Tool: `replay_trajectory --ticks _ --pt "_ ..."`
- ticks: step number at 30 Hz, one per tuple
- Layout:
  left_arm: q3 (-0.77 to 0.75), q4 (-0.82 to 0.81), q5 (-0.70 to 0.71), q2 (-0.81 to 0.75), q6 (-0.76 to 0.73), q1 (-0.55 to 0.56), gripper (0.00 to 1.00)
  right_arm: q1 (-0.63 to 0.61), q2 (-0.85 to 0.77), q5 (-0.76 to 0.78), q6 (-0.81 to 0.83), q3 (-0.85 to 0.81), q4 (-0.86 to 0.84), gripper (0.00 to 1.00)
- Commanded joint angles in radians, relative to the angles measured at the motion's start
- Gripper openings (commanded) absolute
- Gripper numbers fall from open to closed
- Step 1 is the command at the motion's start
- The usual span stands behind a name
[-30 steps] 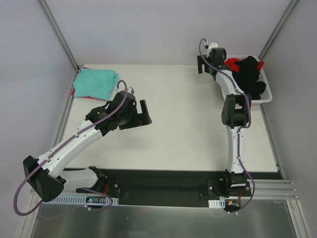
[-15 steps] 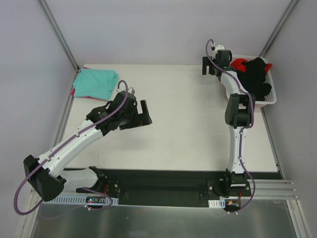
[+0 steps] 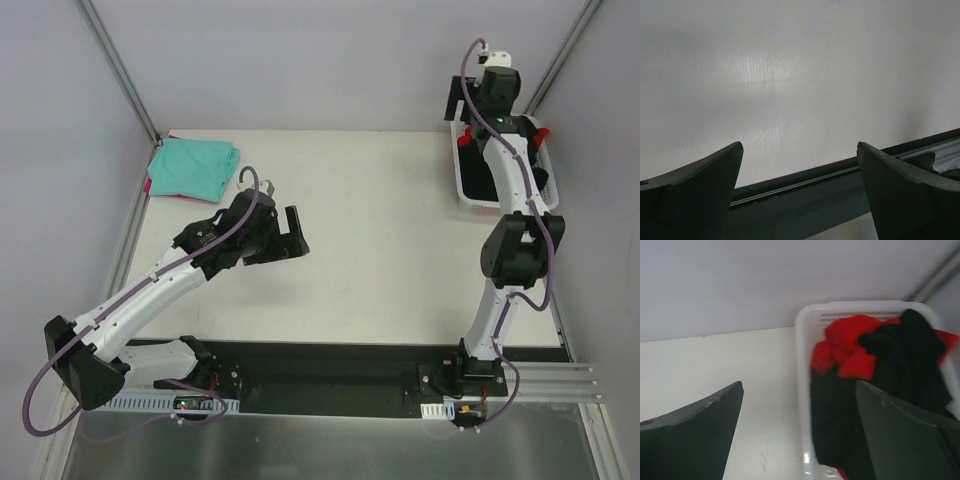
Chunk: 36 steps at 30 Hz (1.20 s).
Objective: Fold and stack the t-shirts
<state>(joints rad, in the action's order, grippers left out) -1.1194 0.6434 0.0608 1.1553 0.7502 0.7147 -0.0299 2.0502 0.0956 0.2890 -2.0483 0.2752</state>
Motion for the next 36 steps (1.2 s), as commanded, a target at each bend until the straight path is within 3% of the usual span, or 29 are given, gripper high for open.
replay_trajectory --ticks 1,9,21,22,24,25,28,36 --pt "0.027 -0.028 -0.015 -0.055 0.008 0.008 0.98 0.080 -0.025 0.236 -0.010 0.124 -0.002 0.99" --pt "0.073 -0.025 -0.015 -0.127 0.000 0.008 0.98 0.166 0.030 0.401 -0.059 0.221 -0.041 0.96" --pt "0.047 -0.021 -0.022 -0.106 -0.008 0.008 0.98 0.243 0.090 0.471 -0.070 0.240 -0.047 0.94" --pt "0.047 -0.024 -0.022 -0.102 -0.009 0.009 0.98 0.258 0.093 0.458 -0.079 0.241 -0.042 0.79" --pt "0.044 -0.022 -0.024 -0.098 -0.012 0.009 0.98 0.271 0.099 0.441 -0.099 0.238 -0.031 0.61" --pt "0.044 -0.022 -0.024 -0.097 -0.014 0.008 0.98 0.280 0.099 0.438 -0.106 0.238 -0.021 0.38" --pt "0.036 -0.021 -0.027 -0.092 -0.017 0.009 0.98 0.283 0.102 0.432 -0.111 0.226 -0.011 0.03" --pt "0.040 -0.019 -0.030 -0.097 -0.012 0.009 0.99 0.265 0.032 0.369 -0.152 0.071 0.064 0.01"
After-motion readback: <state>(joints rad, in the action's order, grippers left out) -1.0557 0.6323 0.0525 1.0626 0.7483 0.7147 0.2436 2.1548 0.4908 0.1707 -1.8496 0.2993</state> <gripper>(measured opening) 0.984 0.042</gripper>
